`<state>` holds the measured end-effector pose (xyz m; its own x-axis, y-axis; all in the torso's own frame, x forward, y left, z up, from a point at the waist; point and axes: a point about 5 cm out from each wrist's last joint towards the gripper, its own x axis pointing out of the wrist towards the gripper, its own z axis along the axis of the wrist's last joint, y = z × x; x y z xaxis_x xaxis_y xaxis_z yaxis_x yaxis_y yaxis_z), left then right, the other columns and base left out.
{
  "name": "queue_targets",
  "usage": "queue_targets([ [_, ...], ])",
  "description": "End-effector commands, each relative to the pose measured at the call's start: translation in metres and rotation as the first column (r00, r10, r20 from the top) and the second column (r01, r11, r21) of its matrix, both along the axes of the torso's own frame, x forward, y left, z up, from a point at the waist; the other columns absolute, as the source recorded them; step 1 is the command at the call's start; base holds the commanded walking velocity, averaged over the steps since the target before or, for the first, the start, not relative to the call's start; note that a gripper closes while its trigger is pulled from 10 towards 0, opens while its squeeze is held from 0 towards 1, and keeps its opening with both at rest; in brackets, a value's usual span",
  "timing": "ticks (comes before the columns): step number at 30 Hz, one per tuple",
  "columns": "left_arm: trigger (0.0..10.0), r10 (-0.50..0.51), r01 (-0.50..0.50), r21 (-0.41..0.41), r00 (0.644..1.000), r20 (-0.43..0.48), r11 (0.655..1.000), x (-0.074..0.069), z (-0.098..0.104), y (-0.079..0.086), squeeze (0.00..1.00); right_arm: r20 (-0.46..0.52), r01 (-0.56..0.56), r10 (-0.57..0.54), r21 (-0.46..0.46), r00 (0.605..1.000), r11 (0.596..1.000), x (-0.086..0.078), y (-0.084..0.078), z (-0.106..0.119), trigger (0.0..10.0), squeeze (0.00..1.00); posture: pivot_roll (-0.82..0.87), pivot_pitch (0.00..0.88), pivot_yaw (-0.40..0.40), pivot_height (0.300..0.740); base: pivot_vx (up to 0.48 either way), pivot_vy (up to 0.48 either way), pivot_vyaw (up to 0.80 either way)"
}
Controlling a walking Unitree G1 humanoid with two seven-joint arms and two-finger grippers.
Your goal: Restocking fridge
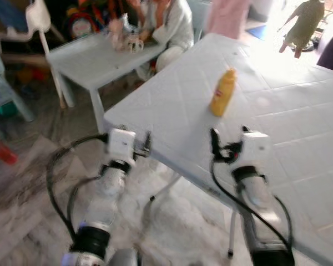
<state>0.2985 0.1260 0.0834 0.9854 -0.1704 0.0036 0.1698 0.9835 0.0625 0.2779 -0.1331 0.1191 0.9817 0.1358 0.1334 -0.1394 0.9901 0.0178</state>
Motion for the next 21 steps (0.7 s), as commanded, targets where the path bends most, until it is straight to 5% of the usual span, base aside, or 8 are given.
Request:
queue_targets([
  [1, 10.0, -0.022, 0.022, -0.007, 1.000, 0.013, 1.000, 0.0009, 0.0033, -0.0104, 0.00, 0.000, 0.036, -0.036, -0.018, 0.999, 0.999, -0.0013, -0.0114, -0.0008, 10.0, 0.00, 0.07, 0.090, -0.016, 0.740, 0.315, 0.364, 0.00],
  [11, 10.0, -0.046, 0.046, -0.011, 0.999, 0.015, 0.999, -0.0015, 0.0010, -0.0146, 0.00, 0.000, 0.045, -0.045, -0.015, 0.999, 0.999, -0.0006, -0.0111, -0.0011, 10.0, 0.00, 0.07, 0.092, -0.017, 0.740, 0.319, 0.210, -0.22],
  [16, 10.0, -0.065, 0.066, -0.029, 0.997, 0.028, 0.997, -0.0021, 0.0030, -0.0175, 0.00, 0.002, 0.042, -0.042, -0.015, 0.999, 0.999, -0.0004, -0.0097, -0.0012, 10.0, 0.00, 0.07, 0.094, -0.018, 0.740, 0.000, 0.000, -0.75],
  [21, 10.0, -0.069, 0.070, -0.026, 0.997, 0.021, 0.997, -0.0031, 0.0015, -0.0185, 0.00, -0.004, 0.041, -0.041, -0.016, 0.999, 0.999, -0.0008, -0.0088, -0.0033, 10.0, 0.00, 0.07, 0.094, -0.018, 0.740, 0.000, 0.000, 0.00],
])
